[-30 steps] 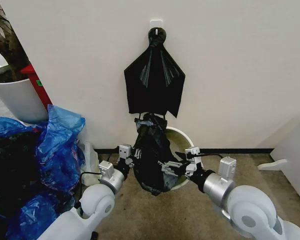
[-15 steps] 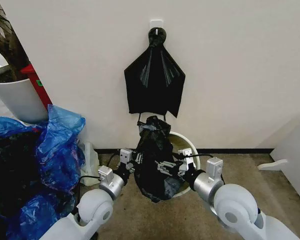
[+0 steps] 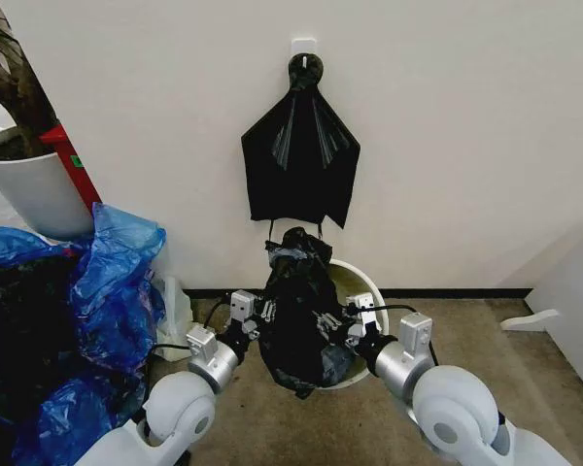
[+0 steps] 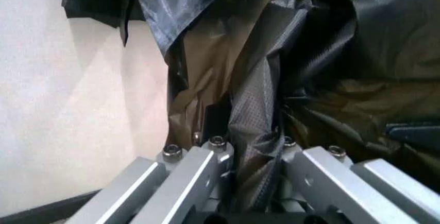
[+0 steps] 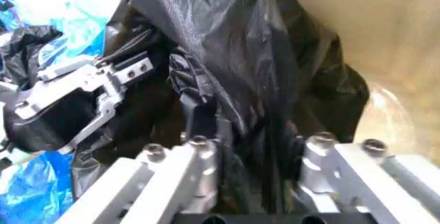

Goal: Place the garbage bag over the trash bin.

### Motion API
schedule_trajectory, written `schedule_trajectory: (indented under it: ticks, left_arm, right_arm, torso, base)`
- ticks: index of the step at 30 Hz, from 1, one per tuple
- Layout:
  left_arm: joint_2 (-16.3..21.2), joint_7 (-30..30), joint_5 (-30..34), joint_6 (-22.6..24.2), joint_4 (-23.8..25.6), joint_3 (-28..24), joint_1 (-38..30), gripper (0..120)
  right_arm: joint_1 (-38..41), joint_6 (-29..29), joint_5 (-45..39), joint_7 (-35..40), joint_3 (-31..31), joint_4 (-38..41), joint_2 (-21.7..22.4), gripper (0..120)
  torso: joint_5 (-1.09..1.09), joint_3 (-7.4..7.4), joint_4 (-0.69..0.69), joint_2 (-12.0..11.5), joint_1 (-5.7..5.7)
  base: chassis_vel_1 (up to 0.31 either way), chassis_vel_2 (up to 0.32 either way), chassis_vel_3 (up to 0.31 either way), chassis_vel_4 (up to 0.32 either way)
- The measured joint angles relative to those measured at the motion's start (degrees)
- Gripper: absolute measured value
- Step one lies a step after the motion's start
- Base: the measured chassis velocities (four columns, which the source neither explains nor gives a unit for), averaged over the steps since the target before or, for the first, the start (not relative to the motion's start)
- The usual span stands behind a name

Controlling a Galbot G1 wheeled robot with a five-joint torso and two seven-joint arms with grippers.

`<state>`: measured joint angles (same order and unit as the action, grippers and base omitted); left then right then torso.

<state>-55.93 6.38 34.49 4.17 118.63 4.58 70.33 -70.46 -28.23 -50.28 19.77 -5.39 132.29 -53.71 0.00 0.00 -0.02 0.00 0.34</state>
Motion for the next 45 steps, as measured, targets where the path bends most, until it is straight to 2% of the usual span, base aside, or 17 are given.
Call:
schedule_trajectory:
  ticks: [4, 15, 27, 32, 36, 41, 45]
  left_arm:
    - [0.0, 0.1, -0.2, -0.1, 0.1, 0.6, 0.6, 3]
    - [-0.4, 1.4, -3.0, -1.3, -1.2, 1.3, 1.9, 3]
    - [-0.9, 1.1, -4.5, -2.8, -2.8, 1.7, 2.6, 3]
    - [-0.7, -2.1, -3.4, -3.5, -2.4, 2.5, 4.1, 3]
    - [-0.4, -4.2, -3.3, -4.2, -2.2, 2.9, 5.2, 3]
    - [-0.2, -9.0, -4.0, -5.7, -1.4, 3.3, 7.3, 3]
    - [-0.2, -10.4, -3.9, -6.4, -0.7, 3.3, 8.1, 3]
  right_arm:
    - [-0.6, 0.2, 0.9, 2.1, -0.3, 1.3, -0.2, 0]
    - [-3.4, 0.3, 4.2, 4.7, -2.4, 5.7, 0.3, 0]
    - [-6.3, 0.0, 2.4, 4.7, -11.1, 5.7, 1.6, 0]
    - [-7.1, -0.2, 1.4, 3.9, -15.2, 2.7, 2.6, 0]
    - [-7.0, -0.4, 0.4, 3.4, -16.2, 1.6, 3.4, 0]
    - [-5.7, -0.9, 0.0, -1.0, -17.1, -2.0, 5.8, 0]
    - [-5.5, -1.6, -0.1, -4.6, -17.7, -3.6, 7.3, 0]
  torso:
    - [0.00, 0.00, 0.01, 0.0, 0.00]
    - [0.00, 0.00, 0.00, 0.0, 0.00]
    - [0.00, 0.00, 0.00, 0.0, 0.00]
    - [0.01, 0.00, 0.00, 0.0, 0.00]
    - [0.01, 0.00, 0.00, 0.0, 0.00]
    - [0.02, 0.00, 0.00, 0.0, 0.00]
    - [0.01, 0.00, 0.01, 0.0, 0.00]
  base:
    - [0.000, 0.000, 0.000, 0.000]
    - [0.000, 0.000, 0.000, 0.000]
    - [0.000, 0.000, 0.000, 0.000]
    - [0.000, 0.000, 0.000, 0.000]
    - [0.000, 0.000, 0.000, 0.000]
    - [0.000, 0.000, 0.000, 0.000]
    - [0.000, 0.000, 0.000, 0.000]
